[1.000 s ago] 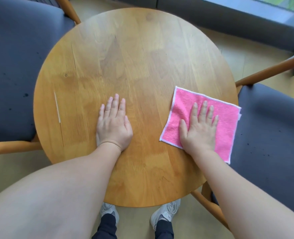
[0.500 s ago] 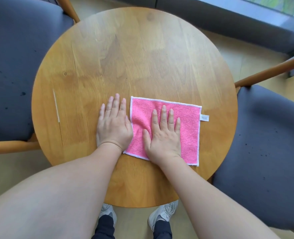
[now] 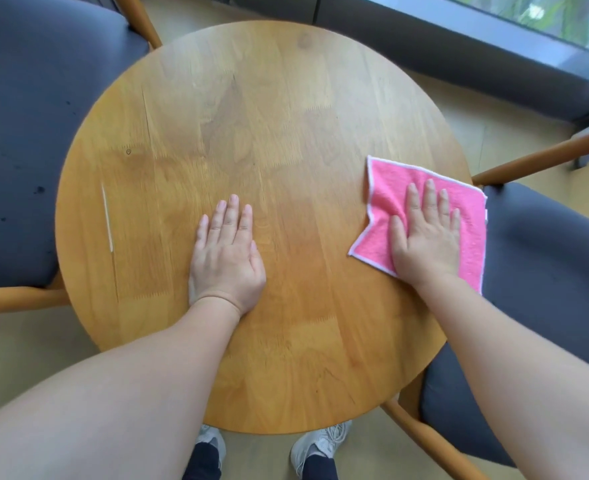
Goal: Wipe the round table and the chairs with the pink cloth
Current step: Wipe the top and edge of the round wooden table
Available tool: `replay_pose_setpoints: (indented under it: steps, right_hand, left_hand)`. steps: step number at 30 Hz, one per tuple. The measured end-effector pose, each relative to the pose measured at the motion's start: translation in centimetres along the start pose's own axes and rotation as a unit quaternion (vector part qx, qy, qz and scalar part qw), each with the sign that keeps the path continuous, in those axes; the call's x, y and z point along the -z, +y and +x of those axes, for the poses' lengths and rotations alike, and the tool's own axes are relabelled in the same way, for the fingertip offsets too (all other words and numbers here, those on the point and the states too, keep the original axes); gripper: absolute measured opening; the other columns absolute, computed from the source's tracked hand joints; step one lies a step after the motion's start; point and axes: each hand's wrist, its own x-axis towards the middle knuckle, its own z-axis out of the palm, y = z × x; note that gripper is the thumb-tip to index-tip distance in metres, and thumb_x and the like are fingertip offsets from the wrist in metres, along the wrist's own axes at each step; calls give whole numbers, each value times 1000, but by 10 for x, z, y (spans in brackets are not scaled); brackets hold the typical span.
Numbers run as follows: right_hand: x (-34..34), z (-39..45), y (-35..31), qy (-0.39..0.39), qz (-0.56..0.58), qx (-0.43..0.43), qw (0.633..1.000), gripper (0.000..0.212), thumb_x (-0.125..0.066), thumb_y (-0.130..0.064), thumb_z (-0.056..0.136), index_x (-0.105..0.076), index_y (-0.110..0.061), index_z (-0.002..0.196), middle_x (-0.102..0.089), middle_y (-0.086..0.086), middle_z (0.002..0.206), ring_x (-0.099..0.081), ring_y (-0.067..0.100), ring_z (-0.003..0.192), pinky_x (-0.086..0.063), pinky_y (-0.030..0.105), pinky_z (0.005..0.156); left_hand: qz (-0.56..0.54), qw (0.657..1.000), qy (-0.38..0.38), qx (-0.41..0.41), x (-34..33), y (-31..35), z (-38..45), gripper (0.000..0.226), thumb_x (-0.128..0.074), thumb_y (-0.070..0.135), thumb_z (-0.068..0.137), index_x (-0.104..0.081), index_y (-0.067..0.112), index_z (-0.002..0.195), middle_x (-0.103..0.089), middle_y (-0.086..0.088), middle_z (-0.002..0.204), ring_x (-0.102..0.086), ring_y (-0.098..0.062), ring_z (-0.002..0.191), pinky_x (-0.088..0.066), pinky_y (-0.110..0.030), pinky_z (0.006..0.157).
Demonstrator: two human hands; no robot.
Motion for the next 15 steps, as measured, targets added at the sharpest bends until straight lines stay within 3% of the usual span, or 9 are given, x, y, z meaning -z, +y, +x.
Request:
replay_pose_setpoints:
  steps: [9, 15]
  right_hand:
    - [3, 35, 11, 22, 26, -74, 997, 70, -13, -54, 90, -5, -26, 155, 2, 2, 163, 4, 24, 149, 5, 44, 119]
    - [9, 57, 10, 28, 24, -112, 993, 72, -16, -56, 91, -6, -23, 155, 1, 8, 162, 2, 32, 148, 2, 52, 118]
  left_hand:
    - [3, 1000, -3, 0, 0, -1, 1, 57, -33, 23, 90, -34, 7, 145, -26, -9, 155, -21, -22, 144, -1, -34, 118]
    - [5, 1000, 0, -4, 1, 0, 0, 59, -26, 26, 89, -39, 5, 142, -31, -11, 152, -27, -25, 142, -7, -37, 117]
